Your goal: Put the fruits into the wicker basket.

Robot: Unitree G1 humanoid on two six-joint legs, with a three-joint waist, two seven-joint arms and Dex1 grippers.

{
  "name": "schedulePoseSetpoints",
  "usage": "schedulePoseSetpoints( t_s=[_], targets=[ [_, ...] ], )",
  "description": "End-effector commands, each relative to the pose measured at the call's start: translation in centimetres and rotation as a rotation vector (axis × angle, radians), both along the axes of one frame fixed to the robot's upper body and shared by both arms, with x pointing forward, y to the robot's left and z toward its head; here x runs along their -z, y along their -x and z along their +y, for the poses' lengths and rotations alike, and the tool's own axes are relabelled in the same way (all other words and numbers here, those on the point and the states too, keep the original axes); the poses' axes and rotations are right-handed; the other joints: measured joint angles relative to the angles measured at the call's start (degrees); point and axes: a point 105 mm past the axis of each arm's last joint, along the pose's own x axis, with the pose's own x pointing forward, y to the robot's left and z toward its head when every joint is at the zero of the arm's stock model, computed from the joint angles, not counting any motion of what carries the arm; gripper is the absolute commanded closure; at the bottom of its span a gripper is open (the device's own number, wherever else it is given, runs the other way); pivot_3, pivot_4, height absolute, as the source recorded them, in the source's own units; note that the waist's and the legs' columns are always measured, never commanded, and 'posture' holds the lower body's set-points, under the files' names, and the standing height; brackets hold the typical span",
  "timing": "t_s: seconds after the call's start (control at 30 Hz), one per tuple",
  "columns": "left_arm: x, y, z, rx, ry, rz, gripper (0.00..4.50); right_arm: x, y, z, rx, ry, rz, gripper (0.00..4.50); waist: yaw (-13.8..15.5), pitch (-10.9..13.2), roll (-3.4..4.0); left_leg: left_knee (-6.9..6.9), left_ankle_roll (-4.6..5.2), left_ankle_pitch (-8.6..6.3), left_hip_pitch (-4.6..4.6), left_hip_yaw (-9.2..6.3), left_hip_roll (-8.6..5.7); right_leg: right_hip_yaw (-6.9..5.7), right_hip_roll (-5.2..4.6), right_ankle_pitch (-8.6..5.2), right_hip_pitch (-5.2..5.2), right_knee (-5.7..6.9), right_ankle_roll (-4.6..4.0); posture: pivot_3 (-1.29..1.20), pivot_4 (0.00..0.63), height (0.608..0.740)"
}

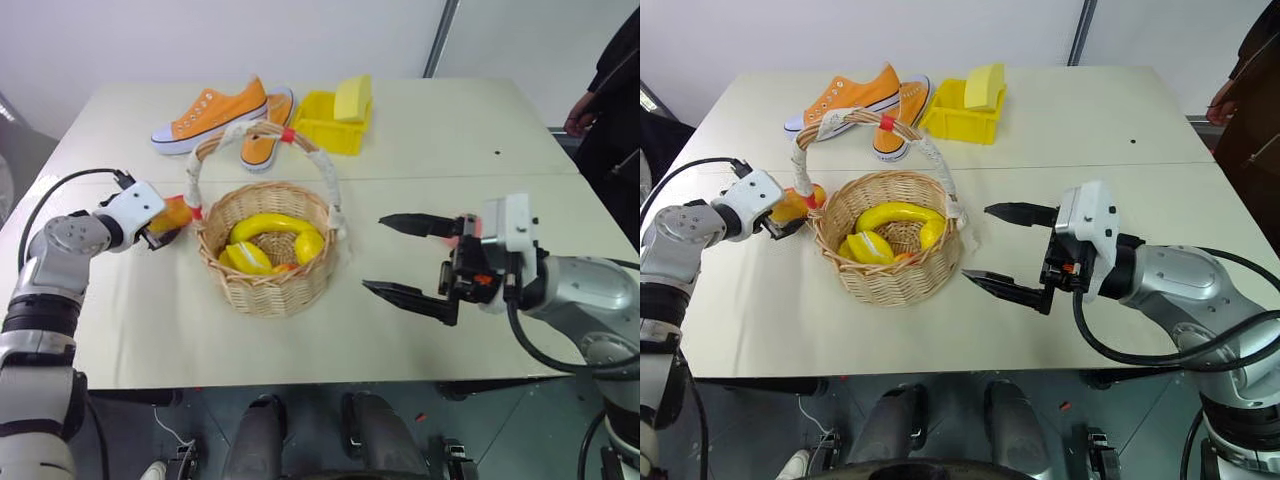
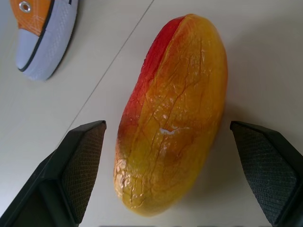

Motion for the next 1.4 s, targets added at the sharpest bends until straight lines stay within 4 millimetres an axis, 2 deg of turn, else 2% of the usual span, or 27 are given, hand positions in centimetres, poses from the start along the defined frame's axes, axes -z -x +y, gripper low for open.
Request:
schedulePoseSetpoints(
  t_s=[0.03, 0.13, 0.17, 0.27, 0.33, 0.4, 0.47, 0.53, 0.6, 0.67, 0.7, 0.83, 0.97, 1.07, 1.2, 1.3, 1.37, 1.4],
  targets=[
    [-1.0, -0.3, 0.3, 0.012, -0.027, -0.029, 0.77, -0.6, 0.7, 0.6, -0.032, -0.022, -0.043, 0.0, 0.03, 0.0, 0.0, 0.01, 0.0, 0.0, 0.0, -0.01, 0.0, 0.0, 0.01, 0.0, 0.0, 0.02, 0.0, 0.0, 0.15, 0.74],
    [-1.1, -0.5, 0.7, 0.001, -0.033, -0.038, 2.14, -0.4, 0.8, 0.6, -0.036, -0.026, -0.045, 0.0, 0.05, 0.0, 0.0, 0.02, 0.0, 0.0, 0.01, -0.01, 0.0, 0.0, 0.01, 0.01, 0.0, 0.05, 0.01, 0.0, 0.15, 0.74],
    [-1.3, -0.5, 1.1, -0.014, -0.03, -0.046, 2.38, -0.4, 0.8, 0.6, -0.037, -0.026, -0.047, 0.0, 0.05, -0.01, -0.01, 0.02, 0.0, 0.0, 0.01, -0.01, 0.0, 0.0, 0.01, 0.01, 0.0, 0.05, 0.01, 0.0, 0.15, 0.74],
    [-2.8, 0.1, 2.3, -0.047, 0.031, -0.093, 2.38, -0.3, 0.8, 0.6, -0.035, -0.023, -0.056, 0.0, -0.01, 0.0, -0.01, 0.03, 0.0, 0.0, 0.02, -0.02, 0.01, 0.0, 0.01, 0.01, 0.0, 0.08, 0.02, 0.0, 0.15, 0.74],
    [-4.2, 1.2, 3.2, -0.06, 0.157, -0.134, 2.38, -0.2, 0.7, 0.4, -0.028, -0.017, -0.06, 0.0, -0.32, 0.0, -0.02, 0.04, 0.0, 0.0, 0.02, -0.01, 0.02, 0.0, 0.02, 0.01, 0.0, 0.08, 0.02, 0.0, 0.15, 0.74],
    [-6.0, 3.1, 3.5, -0.023, 0.33, -0.191, 2.38, -0.1, 0.6, 0.0, -0.017, -0.01, -0.06, 0.0, -0.54, 0.0, -0.02, 0.03, 0.0, 0.0, 0.02, -0.01, 0.07, 0.0, 0.02, 0.01, -0.01, 0.11, 0.03, 0.0, 0.15, 0.74],
    [-7.8, 6.0, 3.1, 0.058, 0.522, -0.237, 2.38, 0.1, 0.4, -0.5, -0.001, 0.001, -0.061, 0.0, -0.82, 0.0, -0.02, 0.0, 0.0, 0.0, 0.03, 0.01, 0.18, 0.0, 0.0, 0.01, -0.04, 0.12, 0.03, 0.0, 0.15, 0.74],
    [-8.2, 9.1, 1.7, 0.151, 0.658, -0.168, 2.38, 0.1, 0.0, -1.2, 0.02, 0.005, -0.065, 0.0, -0.65, 0.0, -0.02, 0.0, 0.0, 0.0, 0.04, 0.02, 0.42, -0.04, -0.07, 0.01, -0.04, 0.16, 0.02, 0.0, 0.15, 0.74],
    [-8.1, 12.6, -1.2, 0.275, 0.738, -0.044, 2.38, -0.1, -0.7, -2.3, 0.045, 0.015, -0.064, 0.0, -0.36, 0.0, -0.02, 0.01, 0.0, 0.0, 0.11, 0.07, 0.47, -0.04, -0.08, 0.01, 0.02, 0.17, -0.01, 0.0, 0.15, 0.74],
    [-7.7, 14.9, -4.2, 0.361, 0.751, 0.069, 2.38, 0.1, -1.4, -3.1, 0.057, 0.04, -0.061, 0.0, 0.05, 0.0, -0.01, 0.04, -0.02, 0.01, 0.13, 0.15, 0.55, -0.05, -0.09, -0.12, 0.07, 0.13, -0.25, 0.0, 0.15, 0.74],
    [-7.7, 15.4, -5.5, 0.385, 0.75, 0.098, 2.38, 0.1, -1.6, -3.3, 0.057, 0.046, -0.059, 0.0, 0.27, 0.01, 0.0, 0.08, -0.03, 0.01, 0.16, 0.18, 0.55, -0.13, -0.15, -0.14, 0.16, 0.12, -0.29, 0.0, 0.15, 0.74],
    [-8.0, 15.7, -10.2, 0.472, 0.746, 0.134, 2.38, -0.2, -2.3, -3.4, 0.053, 0.051, -0.062, 0.0, 0.46, 0.04, 0.08, 0.46, -0.08, -0.01, 0.12, 0.3, 0.86, -0.34, -0.17, -0.1, 0.25, -0.05, -0.41, 0.0, 0.15, 0.74],
    [-9.2, 13.3, -14.2, 0.508, 0.756, 0.046, 2.38, -0.7, -2.7, -2.9, 0.055, 0.053, -0.075, 0.0, 0.2, 0.02, 0.12, 0.51, -0.06, 0.01, 0.12, 0.47, 0.74, -0.33, -0.04, -0.03, 0.46, -0.03, -0.46, 0.0, 0.15, 0.74],
    [-9.2, 12.2, -16.4, 0.535, 0.742, 0.029, 2.38, -1.2, -2.8, -2.9, 0.087, 0.056, -0.094, 0.0, 0.0, 0.01, 0.12, 0.53, -0.04, 0.01, 0.1, 0.54, 0.71, -0.25, 0.13, -0.03, 0.42, 0.02, -0.37, 0.0, 0.15, 0.74],
    [-8.7, 11.1, -17.4, 0.538, 0.767, 0.05, 2.38, -1.3, -3.0, -3.1, 0.135, 0.055, -0.087, 0.0, -0.04, 0.02, 0.11, 0.49, 0.05, -0.04, 0.05, 0.5, 0.85, -0.14, 0.44, 0.03, 0.3, 0.06, -0.09, 0.0, 0.15, 0.74],
    [-8.9, 10.6, -17.7, 0.55, 0.78, 0.051, 1.18, -0.5, -3.4, -3.6, 0.199, 0.087, -0.067, 0.0, 0.12, 0.02, 0.11, 0.47, 0.07, -0.05, 0.05, 0.35, 0.94, -0.16, 0.63, 0.02, 0.23, 0.15, -0.11, 0.0, 0.15, 0.74],
    [-9.2, 10.8, -18.0, 0.581, 0.757, 0.04, 0.16, 0.3, -4.8, -4.9, 0.315, 0.108, -0.062, 0.0, 0.03, 0.02, 0.11, 0.47, 0.07, -0.05, 0.06, 0.26, 0.95, -0.16, 0.69, -0.02, 0.23, 0.17, -0.23, 0.0, 0.15, 0.74],
    [-9.1, 11.0, -18.0, 0.591, 0.757, 0.05, 0.07, 0.7, -5.7, -5.8, 0.381, 0.125, -0.068, 0.0, -0.01, 0.02, 0.11, 0.47, 0.07, -0.05, 0.06, 0.27, 0.95, -0.15, 0.69, -0.05, 0.21, 0.17, -0.33, 0.0, 0.15, 0.74]
  ],
)
